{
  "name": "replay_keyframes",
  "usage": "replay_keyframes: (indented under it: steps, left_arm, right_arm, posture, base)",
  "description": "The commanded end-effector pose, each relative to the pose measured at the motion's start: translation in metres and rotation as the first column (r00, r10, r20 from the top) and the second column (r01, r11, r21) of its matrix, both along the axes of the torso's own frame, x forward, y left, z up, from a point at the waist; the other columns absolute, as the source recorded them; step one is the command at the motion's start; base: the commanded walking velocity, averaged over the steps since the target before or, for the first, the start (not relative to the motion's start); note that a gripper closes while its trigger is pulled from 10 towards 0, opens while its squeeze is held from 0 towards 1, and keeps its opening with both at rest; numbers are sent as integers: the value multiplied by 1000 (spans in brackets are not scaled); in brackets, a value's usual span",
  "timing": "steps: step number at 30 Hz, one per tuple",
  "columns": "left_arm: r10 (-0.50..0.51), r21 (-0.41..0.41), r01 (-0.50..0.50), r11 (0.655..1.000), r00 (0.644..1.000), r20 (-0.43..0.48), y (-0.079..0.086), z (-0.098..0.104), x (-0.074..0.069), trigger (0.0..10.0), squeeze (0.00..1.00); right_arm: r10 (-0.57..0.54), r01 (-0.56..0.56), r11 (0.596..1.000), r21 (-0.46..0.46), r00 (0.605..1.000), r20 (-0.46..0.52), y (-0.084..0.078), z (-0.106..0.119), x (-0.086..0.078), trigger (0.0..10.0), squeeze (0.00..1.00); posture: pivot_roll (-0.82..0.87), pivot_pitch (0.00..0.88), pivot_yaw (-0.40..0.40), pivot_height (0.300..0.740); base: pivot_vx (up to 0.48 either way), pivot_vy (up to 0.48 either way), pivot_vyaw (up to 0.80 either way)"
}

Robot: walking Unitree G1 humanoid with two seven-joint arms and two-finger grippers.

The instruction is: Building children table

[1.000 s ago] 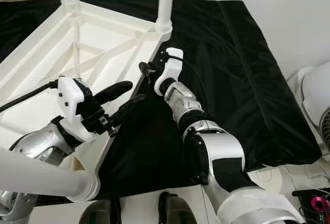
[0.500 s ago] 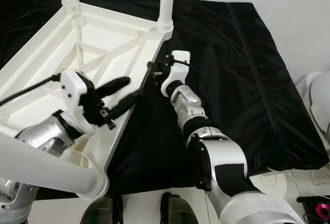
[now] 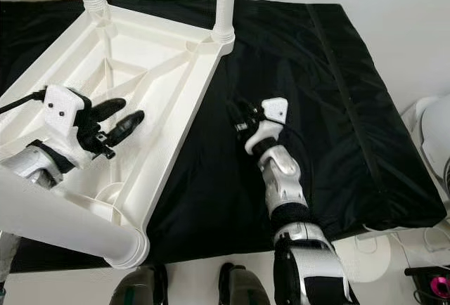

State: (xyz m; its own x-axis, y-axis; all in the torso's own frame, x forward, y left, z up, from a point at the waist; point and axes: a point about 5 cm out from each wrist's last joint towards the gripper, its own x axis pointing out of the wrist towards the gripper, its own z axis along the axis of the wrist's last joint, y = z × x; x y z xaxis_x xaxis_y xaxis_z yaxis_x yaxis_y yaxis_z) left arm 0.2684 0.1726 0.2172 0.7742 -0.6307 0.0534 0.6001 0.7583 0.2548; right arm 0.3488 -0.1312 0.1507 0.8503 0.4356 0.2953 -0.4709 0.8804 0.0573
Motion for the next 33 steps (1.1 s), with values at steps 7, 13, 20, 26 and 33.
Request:
replay_keyframes:
  steps: [7,13,20,26,33]
  left_arm:
    - [-148,222,166,961,985,-94,18,-27,-8,10000,0]
    - [-223,288,271,918,956,-190,28,-40,-14,10000,0]
    - [-221,372,286,883,953,-206,26,-55,-6,10000,0]
    - [-135,379,186,906,978,-158,16,-62,11,10000,0]
    - [-120,343,148,928,988,-101,2,-59,25,10000,0]
  right_arm:
    - [4,-3,1000,-13,998,60,2,7,-31,10000,0]
    - [-1,2,1000,-21,998,60,1,10,-39,10000,0]
    - [-10,13,999,-33,997,76,-4,24,-45,10000,0]
    - [-21,24,999,-33,997,76,-4,28,-49,10000,0]
    - [-32,34,999,-34,997,65,-4,29,-52,10000,0]
  posture:
    - [61,163,3,740]
    - [51,162,7,740]
    - [37,164,16,740]
    - [26,169,26,740]
    - [19,168,29,740]
  base:
    - [0,0,0]
    - [0,0,0]
    - [0,0,0]
    - [0,0,0]
    - [0,0,0]
